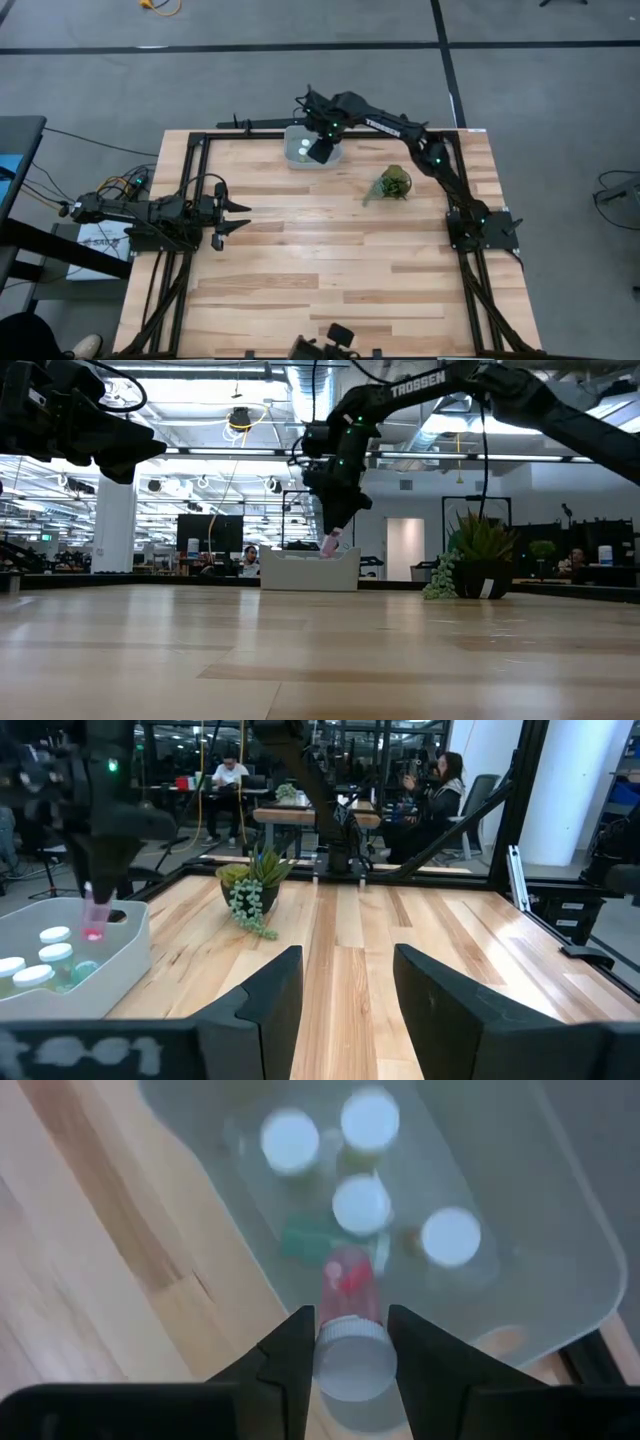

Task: Pick and place pill bottles into a basket
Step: Put the pink medicine bottle in the gray bin

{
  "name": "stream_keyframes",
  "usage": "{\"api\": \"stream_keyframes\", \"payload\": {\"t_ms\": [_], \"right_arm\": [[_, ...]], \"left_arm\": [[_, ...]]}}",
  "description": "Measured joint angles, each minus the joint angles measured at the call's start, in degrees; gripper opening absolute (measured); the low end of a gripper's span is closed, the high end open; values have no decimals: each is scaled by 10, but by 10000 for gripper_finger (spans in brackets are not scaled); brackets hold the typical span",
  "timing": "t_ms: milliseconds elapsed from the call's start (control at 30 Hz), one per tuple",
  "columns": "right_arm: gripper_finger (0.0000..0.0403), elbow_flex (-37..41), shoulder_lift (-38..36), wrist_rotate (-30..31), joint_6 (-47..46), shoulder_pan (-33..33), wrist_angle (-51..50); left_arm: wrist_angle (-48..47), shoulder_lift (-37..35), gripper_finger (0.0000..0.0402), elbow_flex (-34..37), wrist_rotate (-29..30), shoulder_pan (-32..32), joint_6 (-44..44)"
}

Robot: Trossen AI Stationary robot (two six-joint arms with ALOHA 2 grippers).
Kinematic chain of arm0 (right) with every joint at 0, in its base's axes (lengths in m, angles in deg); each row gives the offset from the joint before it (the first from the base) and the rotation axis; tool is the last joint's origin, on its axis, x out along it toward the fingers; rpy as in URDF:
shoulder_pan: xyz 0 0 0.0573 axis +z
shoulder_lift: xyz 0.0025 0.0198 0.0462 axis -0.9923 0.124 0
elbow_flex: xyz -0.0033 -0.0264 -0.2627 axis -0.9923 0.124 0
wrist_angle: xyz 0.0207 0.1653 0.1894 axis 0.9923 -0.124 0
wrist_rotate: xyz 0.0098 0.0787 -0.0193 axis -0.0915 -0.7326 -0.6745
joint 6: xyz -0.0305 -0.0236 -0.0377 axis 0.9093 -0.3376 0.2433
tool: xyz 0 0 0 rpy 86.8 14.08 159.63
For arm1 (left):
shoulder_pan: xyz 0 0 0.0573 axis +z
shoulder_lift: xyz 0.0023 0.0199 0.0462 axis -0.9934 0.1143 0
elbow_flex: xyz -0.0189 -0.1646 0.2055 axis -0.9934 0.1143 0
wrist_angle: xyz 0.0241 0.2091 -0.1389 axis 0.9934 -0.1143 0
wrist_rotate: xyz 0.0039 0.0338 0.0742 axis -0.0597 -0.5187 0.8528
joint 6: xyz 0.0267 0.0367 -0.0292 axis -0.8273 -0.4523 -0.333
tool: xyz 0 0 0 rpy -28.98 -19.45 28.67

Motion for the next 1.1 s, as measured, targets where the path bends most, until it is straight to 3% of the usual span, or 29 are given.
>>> {"api": "stream_keyframes", "payload": {"t_ms": [1100], "right_arm": [[123, 3, 10, 5, 19, -4, -44]], "left_arm": [[0, 0, 146, 0, 0, 0, 0]]}}
